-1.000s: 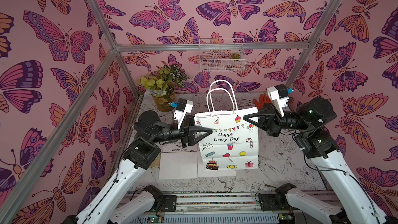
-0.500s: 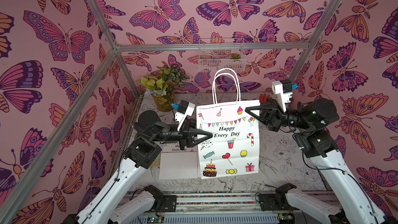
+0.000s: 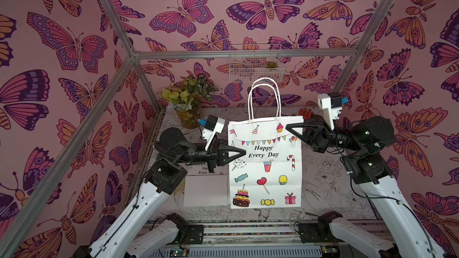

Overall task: Put away the paper bag
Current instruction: Press the paper bag.

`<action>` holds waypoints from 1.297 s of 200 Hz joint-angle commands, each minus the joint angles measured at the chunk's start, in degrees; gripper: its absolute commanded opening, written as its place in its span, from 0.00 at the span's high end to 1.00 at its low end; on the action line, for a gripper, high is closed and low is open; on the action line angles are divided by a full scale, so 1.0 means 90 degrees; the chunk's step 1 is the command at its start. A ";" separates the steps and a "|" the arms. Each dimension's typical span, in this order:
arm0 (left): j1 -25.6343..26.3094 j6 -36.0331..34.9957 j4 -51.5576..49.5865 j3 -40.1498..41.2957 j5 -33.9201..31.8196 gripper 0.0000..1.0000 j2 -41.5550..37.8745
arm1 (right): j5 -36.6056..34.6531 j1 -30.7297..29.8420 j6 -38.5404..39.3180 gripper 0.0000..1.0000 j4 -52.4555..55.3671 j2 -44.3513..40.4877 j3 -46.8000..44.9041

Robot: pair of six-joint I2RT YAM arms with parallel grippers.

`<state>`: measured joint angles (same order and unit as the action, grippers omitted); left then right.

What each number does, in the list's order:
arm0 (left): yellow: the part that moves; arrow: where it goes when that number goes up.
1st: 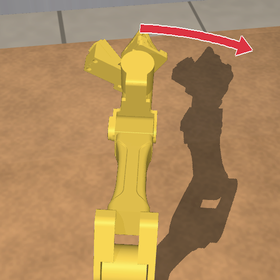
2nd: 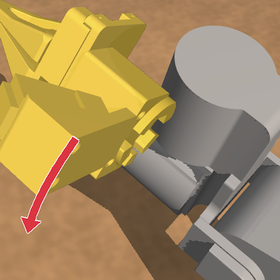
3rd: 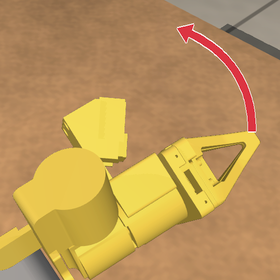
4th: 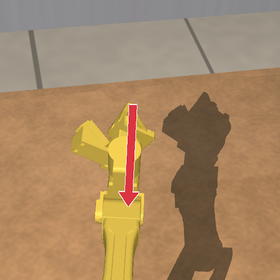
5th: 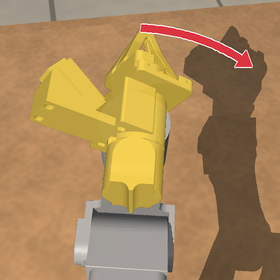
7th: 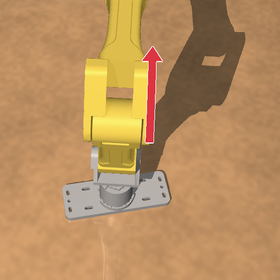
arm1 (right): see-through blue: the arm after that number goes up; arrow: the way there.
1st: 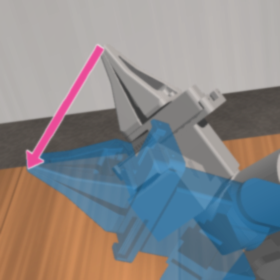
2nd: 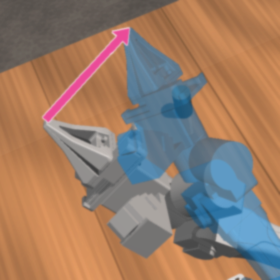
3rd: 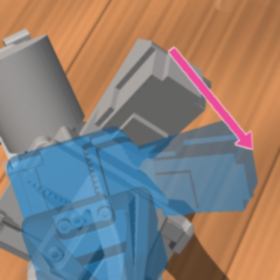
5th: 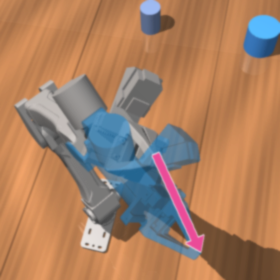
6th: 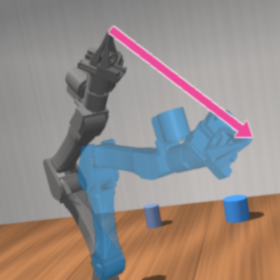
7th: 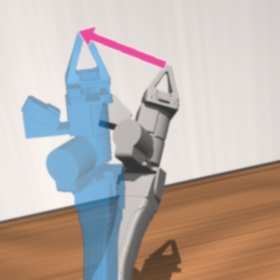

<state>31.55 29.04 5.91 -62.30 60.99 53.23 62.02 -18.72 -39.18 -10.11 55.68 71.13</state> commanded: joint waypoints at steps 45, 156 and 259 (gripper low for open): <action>-0.0019 0.0045 0.0251 0.0021 -0.0530 1.00 -0.0387 | 0.1260 -0.0097 0.1245 0.41 0.1703 0.0152 0.0523; -0.0068 -0.0404 -0.0434 -0.0052 -0.1150 1.00 -0.0400 | 0.1179 -0.0140 0.1980 0.76 0.2800 0.0433 0.0773; -0.0068 -0.0404 -0.0435 -0.0044 -0.1235 1.00 -0.0343 | 0.0940 -0.0535 0.2060 0.95 0.2798 0.0732 0.0892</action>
<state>31.14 26.13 1.28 -62.22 50.89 50.74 71.22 -22.98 -21.87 14.35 62.26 77.06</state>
